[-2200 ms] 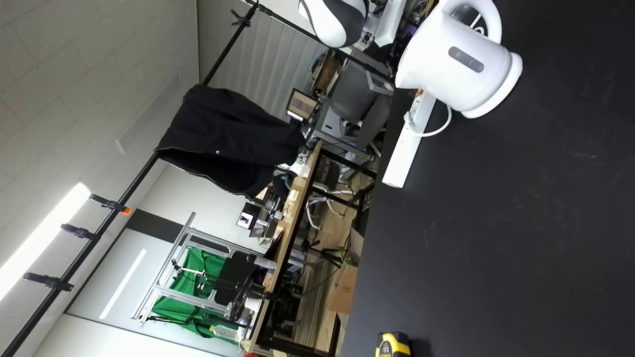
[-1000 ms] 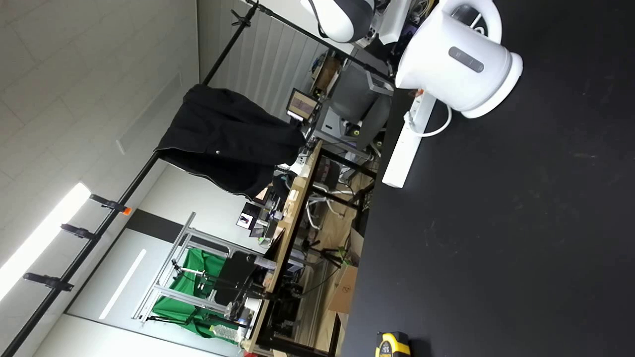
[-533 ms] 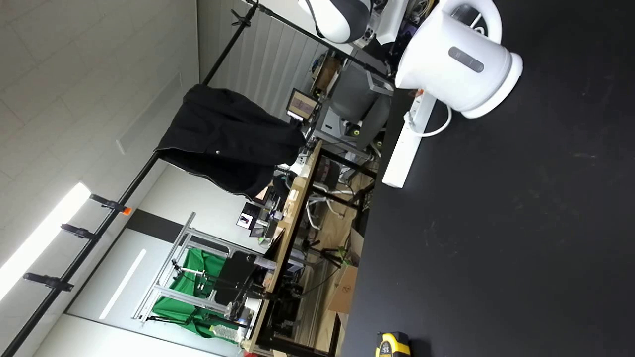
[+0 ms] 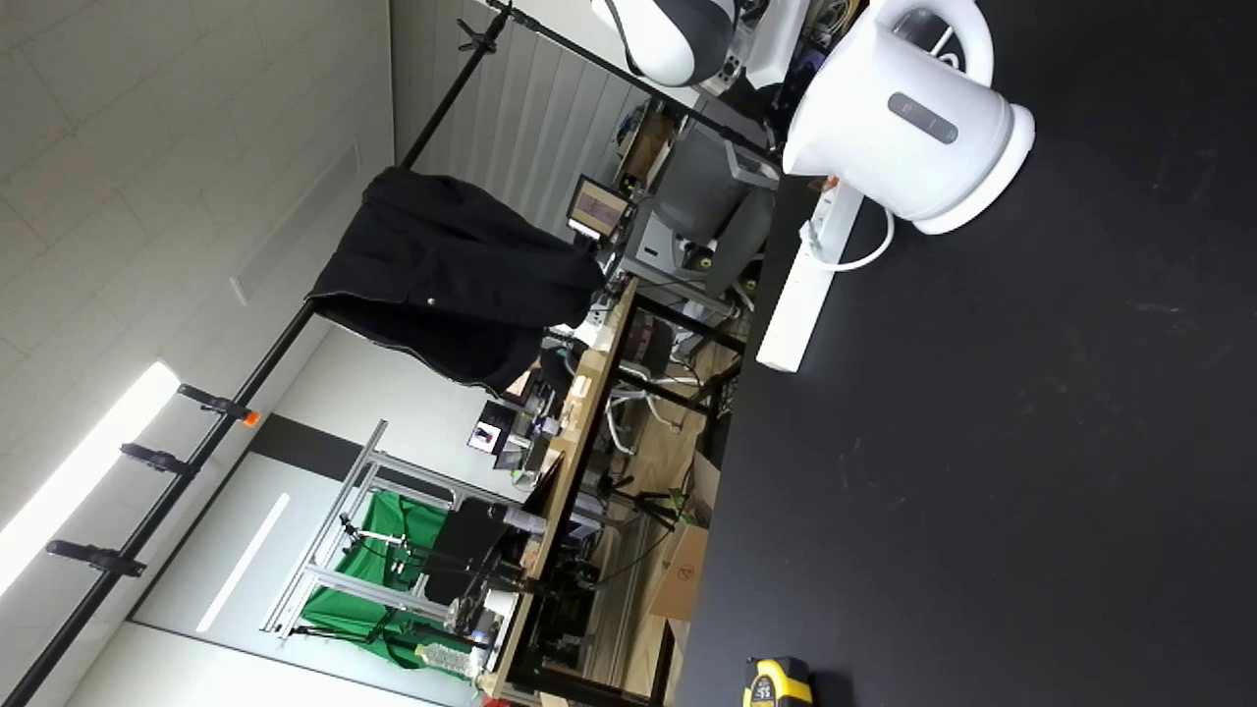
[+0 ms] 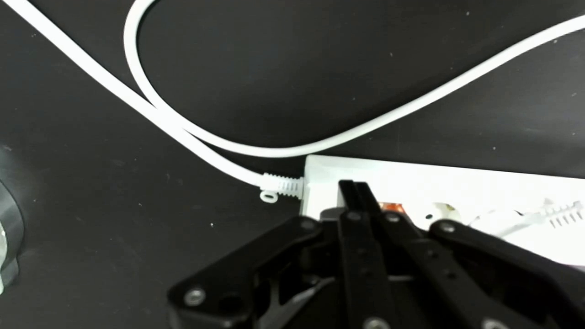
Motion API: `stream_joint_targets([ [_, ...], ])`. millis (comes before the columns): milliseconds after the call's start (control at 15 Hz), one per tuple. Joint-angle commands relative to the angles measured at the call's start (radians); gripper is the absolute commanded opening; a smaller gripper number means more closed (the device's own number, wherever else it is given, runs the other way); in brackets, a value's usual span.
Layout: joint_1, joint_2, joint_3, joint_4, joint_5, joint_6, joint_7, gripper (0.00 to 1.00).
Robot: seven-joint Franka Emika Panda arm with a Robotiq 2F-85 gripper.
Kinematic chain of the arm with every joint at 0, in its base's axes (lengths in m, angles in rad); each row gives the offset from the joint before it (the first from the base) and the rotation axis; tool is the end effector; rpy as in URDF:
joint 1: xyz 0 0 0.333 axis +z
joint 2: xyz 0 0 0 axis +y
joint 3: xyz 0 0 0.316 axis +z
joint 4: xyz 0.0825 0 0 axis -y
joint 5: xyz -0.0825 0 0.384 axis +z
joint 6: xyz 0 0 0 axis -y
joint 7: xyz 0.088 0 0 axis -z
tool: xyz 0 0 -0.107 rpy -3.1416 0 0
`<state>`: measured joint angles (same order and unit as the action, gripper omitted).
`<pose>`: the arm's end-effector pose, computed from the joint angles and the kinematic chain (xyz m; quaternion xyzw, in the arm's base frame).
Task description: Turn on the extension cable then turn it off
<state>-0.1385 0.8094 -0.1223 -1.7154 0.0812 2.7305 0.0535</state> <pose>0.6623 -0.1707 0.1425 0.9799 -0.1673 0.1035 0.0328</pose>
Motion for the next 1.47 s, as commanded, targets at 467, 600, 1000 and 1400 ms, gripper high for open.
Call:
stream_joint_targets([
  [467,0.002,0.096,0.005,0.135,-0.006,-0.017,0.024,0.0],
  [600,0.003,0.113,0.006,0.159,-0.006,-0.016,0.026,0.0],
  [1000,0.003,0.158,0.006,0.218,-0.005,-0.018,0.029,0.0],
  [1400,0.004,0.2,0.007,0.262,-0.005,-0.025,0.031,0.0],
])
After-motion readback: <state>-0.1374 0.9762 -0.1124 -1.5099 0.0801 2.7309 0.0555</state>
